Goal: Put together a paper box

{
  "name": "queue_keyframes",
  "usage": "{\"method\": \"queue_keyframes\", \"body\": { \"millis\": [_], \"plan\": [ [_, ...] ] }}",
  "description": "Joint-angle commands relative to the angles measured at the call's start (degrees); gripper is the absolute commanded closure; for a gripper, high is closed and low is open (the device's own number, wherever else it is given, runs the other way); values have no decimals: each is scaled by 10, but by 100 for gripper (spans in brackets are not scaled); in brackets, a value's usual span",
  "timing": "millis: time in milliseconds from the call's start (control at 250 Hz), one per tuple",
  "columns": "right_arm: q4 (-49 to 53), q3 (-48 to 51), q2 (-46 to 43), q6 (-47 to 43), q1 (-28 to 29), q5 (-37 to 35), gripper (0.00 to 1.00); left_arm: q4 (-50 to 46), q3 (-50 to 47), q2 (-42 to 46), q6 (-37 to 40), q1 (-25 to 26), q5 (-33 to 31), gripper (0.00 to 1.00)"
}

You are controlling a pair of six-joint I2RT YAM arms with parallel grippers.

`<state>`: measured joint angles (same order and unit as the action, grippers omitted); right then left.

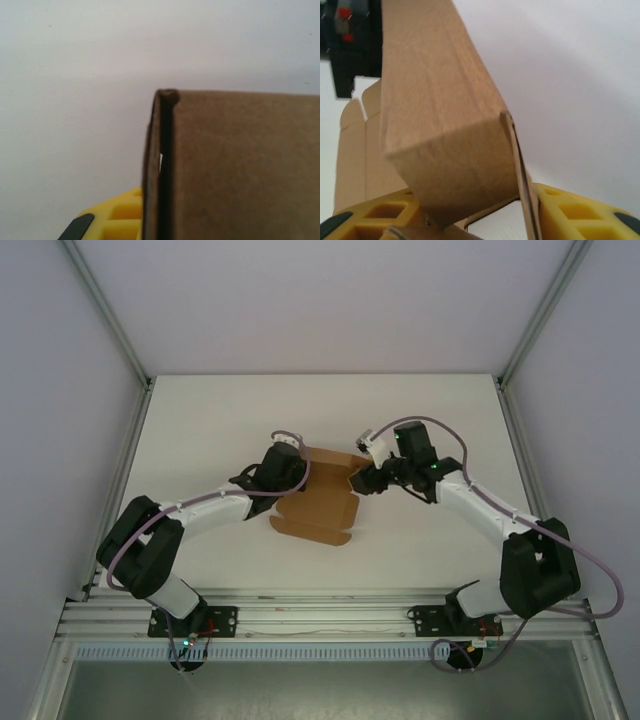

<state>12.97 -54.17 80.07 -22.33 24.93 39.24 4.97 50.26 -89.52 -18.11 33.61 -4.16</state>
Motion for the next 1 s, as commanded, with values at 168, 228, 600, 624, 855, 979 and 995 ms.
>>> {"method": "queue_keyframes", "body": {
  "millis": [168,228,600,624,855,979,995],
  "plan": [
    [-80,14,-32,125,34,-60,34,-21,46,-23,-36,-3,-67,100],
    [-77,26,-54,138,34,-79,31,-18,45,-23,-33,-5,-78,100],
    [38,76,-227,129,-58,-150,0,34,-3,19,11,-25,-16,100],
    [36,80,-234,134,-77,-137,0,35,-6,20,14,-25,-13,100],
    [34,92,-191,25,-125,36,14,51,-11,21,19,-27,31,100],
    [14,65,-134,11,-112,72,31,42,-3,17,20,-27,28,100],
    [15,60,-126,7,-107,72,32,42,-3,16,20,-27,29,100]
  ]
}}
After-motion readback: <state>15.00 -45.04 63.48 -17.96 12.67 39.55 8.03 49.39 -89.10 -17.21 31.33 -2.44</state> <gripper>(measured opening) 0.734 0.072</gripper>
